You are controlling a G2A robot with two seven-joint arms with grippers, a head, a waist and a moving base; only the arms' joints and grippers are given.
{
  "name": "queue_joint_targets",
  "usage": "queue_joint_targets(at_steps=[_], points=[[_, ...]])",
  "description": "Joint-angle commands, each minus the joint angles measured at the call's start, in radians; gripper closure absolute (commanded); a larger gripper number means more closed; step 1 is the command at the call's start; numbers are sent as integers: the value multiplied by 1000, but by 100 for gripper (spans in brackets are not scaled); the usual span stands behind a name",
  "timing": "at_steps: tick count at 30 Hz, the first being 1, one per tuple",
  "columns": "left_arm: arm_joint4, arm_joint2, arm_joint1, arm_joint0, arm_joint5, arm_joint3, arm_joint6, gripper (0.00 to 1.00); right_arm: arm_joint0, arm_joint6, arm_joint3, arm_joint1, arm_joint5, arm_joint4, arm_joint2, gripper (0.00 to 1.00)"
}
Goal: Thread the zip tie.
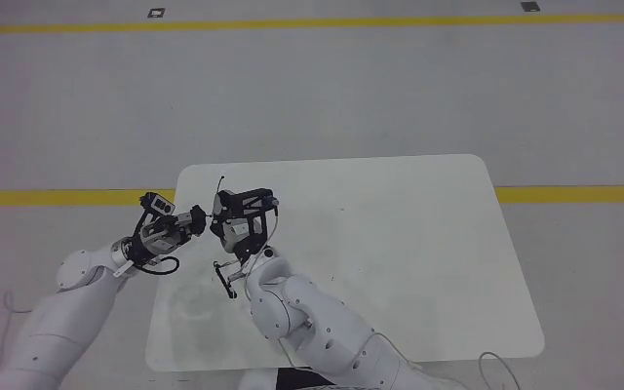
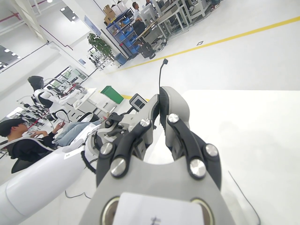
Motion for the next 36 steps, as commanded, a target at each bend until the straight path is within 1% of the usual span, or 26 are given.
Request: queue_joint_targets(at_steps=[1,14,31,36], points=[[0,0,0,0,0,0,0,100,1,1,1,0,0,-1,0,100],[0,0,0,0,0,0,0,100,-2,-6,-18,4,0,-9,-3,100],[0,0,0,0,0,0,0,100,2,-1,6,-1,0,-8,-3,100],[0,0,0,0,0,0,0,100,4,-5,3,-2,0,-7,-1,100]])
